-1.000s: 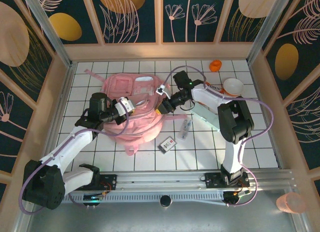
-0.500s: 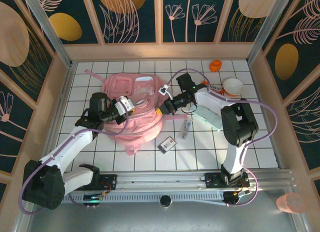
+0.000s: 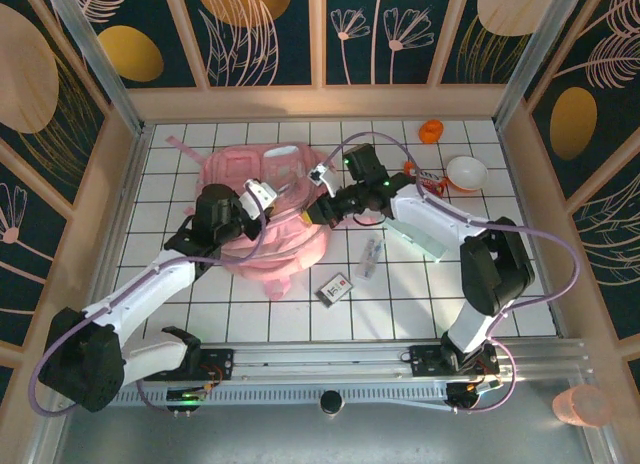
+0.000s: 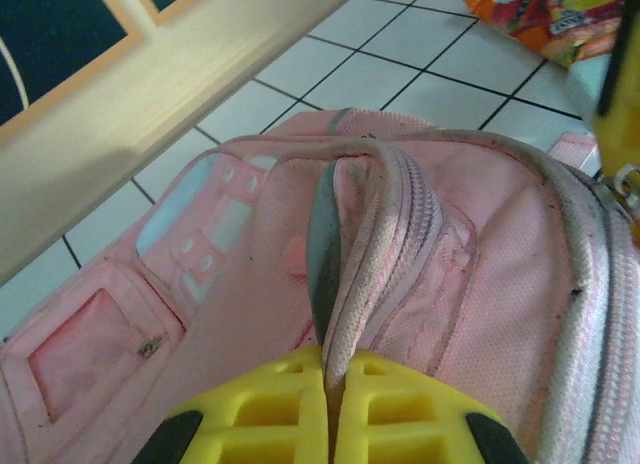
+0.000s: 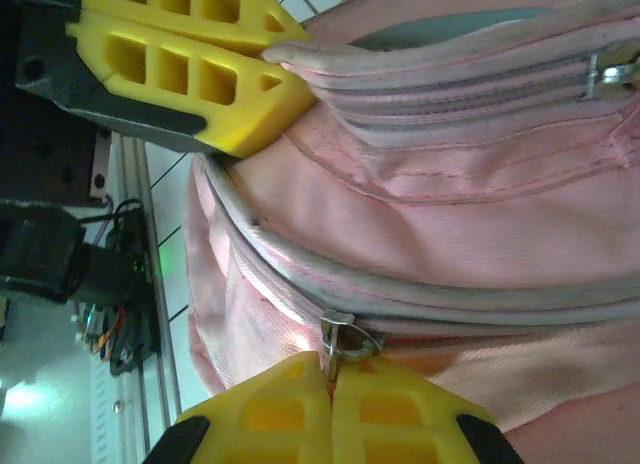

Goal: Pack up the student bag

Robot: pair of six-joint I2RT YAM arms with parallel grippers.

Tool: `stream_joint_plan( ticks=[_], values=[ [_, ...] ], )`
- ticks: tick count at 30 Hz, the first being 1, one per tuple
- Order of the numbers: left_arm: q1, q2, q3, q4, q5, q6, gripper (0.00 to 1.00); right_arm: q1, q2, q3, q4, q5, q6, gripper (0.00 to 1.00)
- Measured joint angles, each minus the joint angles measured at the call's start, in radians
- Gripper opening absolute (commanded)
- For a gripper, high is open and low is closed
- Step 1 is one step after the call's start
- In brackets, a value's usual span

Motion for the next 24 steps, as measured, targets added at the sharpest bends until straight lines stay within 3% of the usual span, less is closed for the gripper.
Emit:
stream_joint_plan(
  ticks=[10,15,24],
  values=[
    [-0.089,-0.04,0.03,-0.109,-0.175,-0.255,0.0,0.013,-0.049,-0.063,0.066,0.048,0.153,0.0],
    [-0.105,-0.042,0.069,-0.198,-0.199,-0.43,0.0,0.009,-0.049,-0.052,0.067,0.086,0.196,0.0],
    [-0.11,0.032,0.136,-0.177,-0.206,-0.649,0.0,-0.045,-0.01,0.067,-0.013,0.121,0.264,0.0]
  ],
)
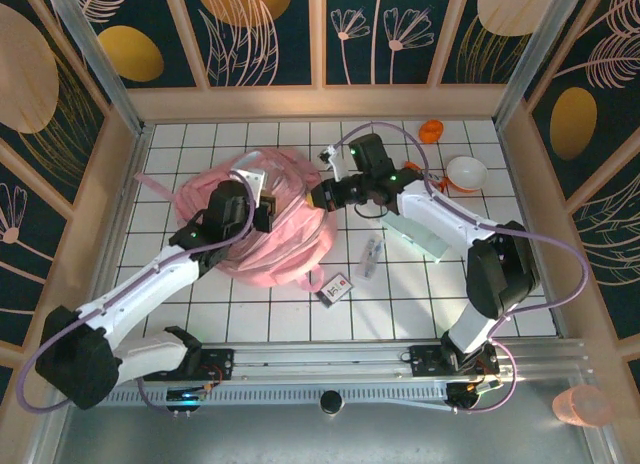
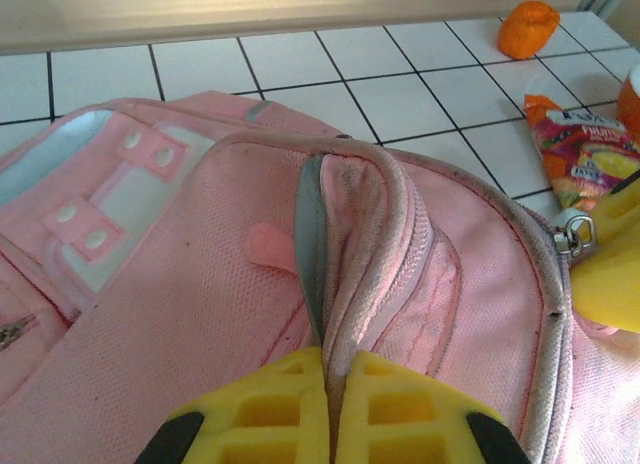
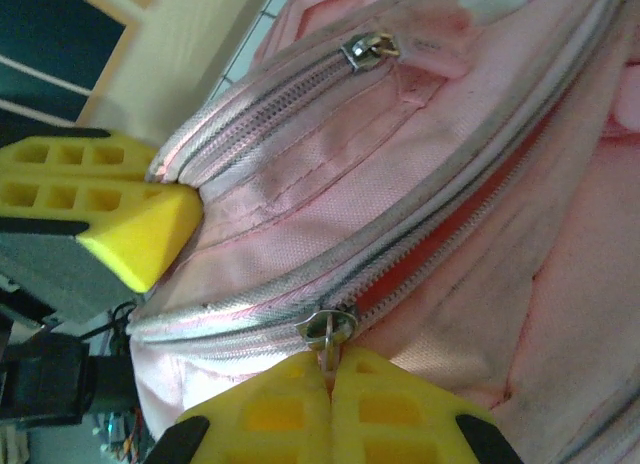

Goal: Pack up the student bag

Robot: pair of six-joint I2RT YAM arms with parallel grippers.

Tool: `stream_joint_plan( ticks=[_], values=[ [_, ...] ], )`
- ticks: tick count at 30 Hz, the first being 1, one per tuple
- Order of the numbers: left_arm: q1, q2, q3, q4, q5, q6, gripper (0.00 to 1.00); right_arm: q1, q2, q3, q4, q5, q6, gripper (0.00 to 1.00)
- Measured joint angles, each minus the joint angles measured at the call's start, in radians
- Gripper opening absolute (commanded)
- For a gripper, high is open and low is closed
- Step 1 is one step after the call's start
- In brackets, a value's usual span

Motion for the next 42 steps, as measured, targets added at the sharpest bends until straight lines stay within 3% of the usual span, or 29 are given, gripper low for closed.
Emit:
stream_joint_plan(
  ticks=[11,28,35,42],
  values=[
    [-0.014,0.226,0.171,-0.02,-0.066,-0.002,0.0,0.002,0.004,0.014,-0.039,0.069,0.058,0.0],
    [-0.019,0.275,0.206,-0.05,-0.084,0.053,0.0,0.073,-0.01,-0.048,0.037,0.07,0.231,0.0],
    [-0.018,0.291,0.229,-0.064,-0.064,-0.058,0.0,0.128,-0.025,-0.135,0.17,0.081,0.363,0.0],
    [-0.018,0.251,0.219,-0.048,-0.047,-0.15,0.0,0.055,-0.041,-0.144,0.122,0.084,0.359,0.0]
  ],
)
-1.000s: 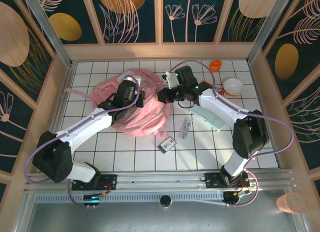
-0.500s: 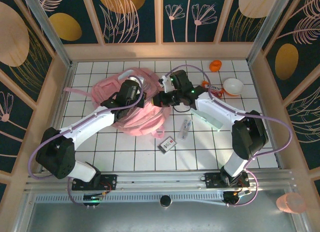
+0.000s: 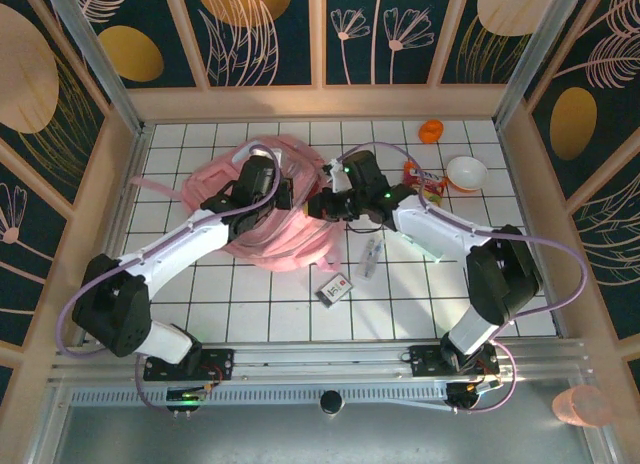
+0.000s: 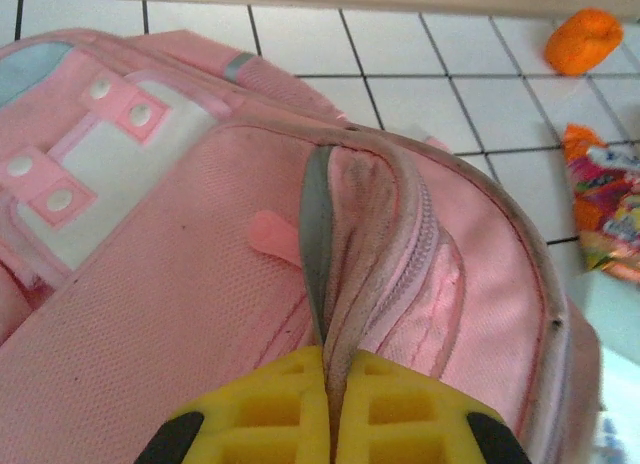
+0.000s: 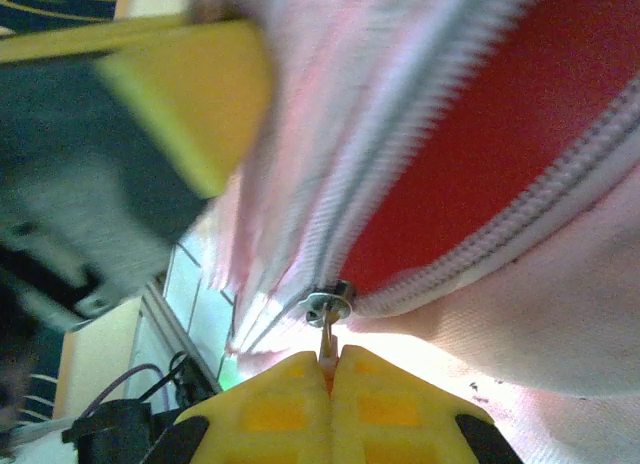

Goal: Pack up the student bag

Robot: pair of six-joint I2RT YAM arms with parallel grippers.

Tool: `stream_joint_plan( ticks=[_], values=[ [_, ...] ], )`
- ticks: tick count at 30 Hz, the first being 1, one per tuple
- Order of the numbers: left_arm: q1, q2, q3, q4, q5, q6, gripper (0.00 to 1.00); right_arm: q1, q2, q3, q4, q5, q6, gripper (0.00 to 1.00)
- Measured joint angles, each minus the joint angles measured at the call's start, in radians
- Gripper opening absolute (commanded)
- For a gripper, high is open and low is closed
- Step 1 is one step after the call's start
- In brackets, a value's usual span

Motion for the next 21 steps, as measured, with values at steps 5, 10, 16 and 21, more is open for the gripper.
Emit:
stream_joint_plan(
  ticks=[5,10,16,21],
  values=[
    [0.009,-0.116,-0.061,0.013,0.003,-0.108,0.0,-0.014,0.042,0.139,-0.121,-0.012,-0.079,0.0],
    [0.028,-0.141,-0.078,0.019,-0.048,-0.233,0.0,0.008,0.106,0.263,-0.182,0.02,-0.14,0.0],
    [0.024,-0.079,-0.043,0.021,-0.163,-0.287,0.0,0.062,0.114,0.275,-0.185,0.111,-0.163,0.0],
    [0.042,0.003,0.04,0.034,-0.239,-0.293,0.0,0.1,0.098,0.228,-0.167,0.154,-0.15,0.0]
  ],
)
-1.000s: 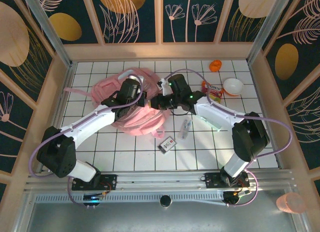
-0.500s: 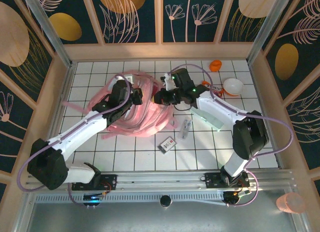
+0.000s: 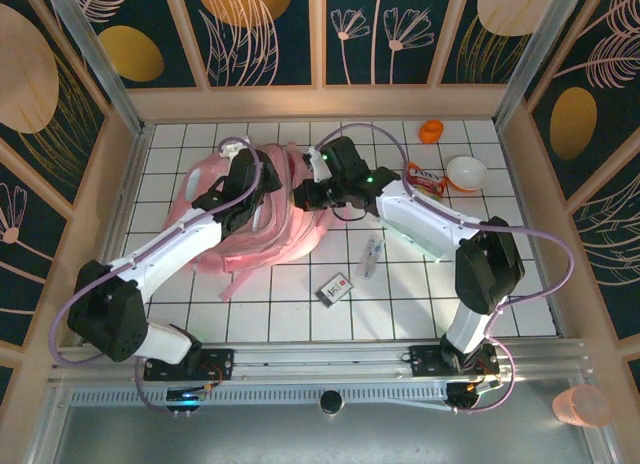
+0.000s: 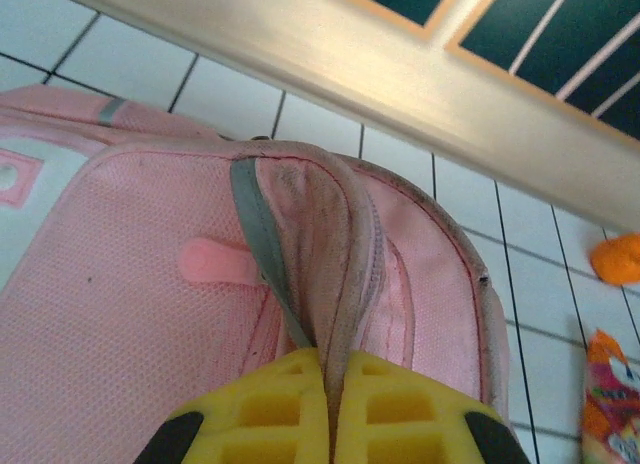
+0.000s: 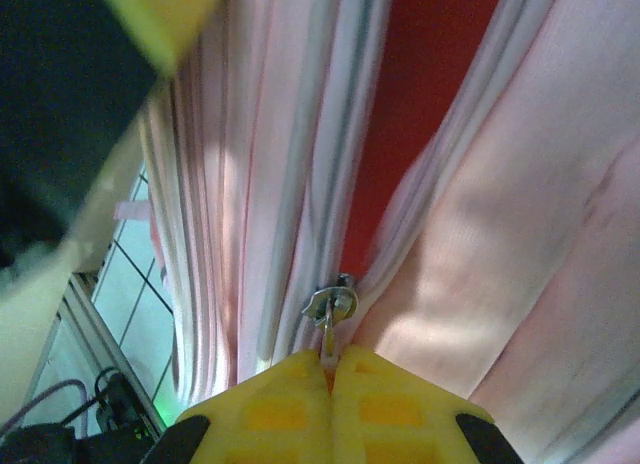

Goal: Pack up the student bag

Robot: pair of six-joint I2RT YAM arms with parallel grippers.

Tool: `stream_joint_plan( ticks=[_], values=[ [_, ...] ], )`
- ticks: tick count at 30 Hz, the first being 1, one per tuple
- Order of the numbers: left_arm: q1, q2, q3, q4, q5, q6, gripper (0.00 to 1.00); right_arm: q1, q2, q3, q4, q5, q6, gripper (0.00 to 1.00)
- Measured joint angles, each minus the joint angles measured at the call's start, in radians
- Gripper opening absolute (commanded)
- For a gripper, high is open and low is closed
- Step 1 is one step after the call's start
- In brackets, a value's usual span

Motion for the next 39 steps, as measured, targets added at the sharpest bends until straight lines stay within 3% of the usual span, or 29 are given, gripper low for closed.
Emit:
stream_joint_plan(
  ticks=[7,17,30,35,37,39],
  values=[
    [0.029,0.041,0.018,0.055,-0.026,-0.029,0.0,0.069,-0.044,-0.099,0.05,0.025,0.08,0.0],
    [0.04,0.078,0.056,0.093,-0.031,-0.099,0.0,0.168,-0.082,-0.226,0.241,0.125,0.323,0.0],
    [0.051,0.084,0.113,0.133,-0.055,-0.177,0.0,0.229,-0.045,-0.235,0.493,0.201,0.588,0.0],
    [0.05,0.093,0.115,0.149,-0.045,-0.154,0.0,0.234,-0.04,-0.235,0.503,0.207,0.591,0.33],
    [0.052,0.093,0.115,0.155,-0.032,-0.122,0.0,0.242,-0.051,-0.24,0.486,0.211,0.568,0.43],
    [0.056,0.091,0.111,0.166,-0.009,-0.077,0.0,0.244,-0.08,-0.252,0.453,0.219,0.537,0.46]
  ],
)
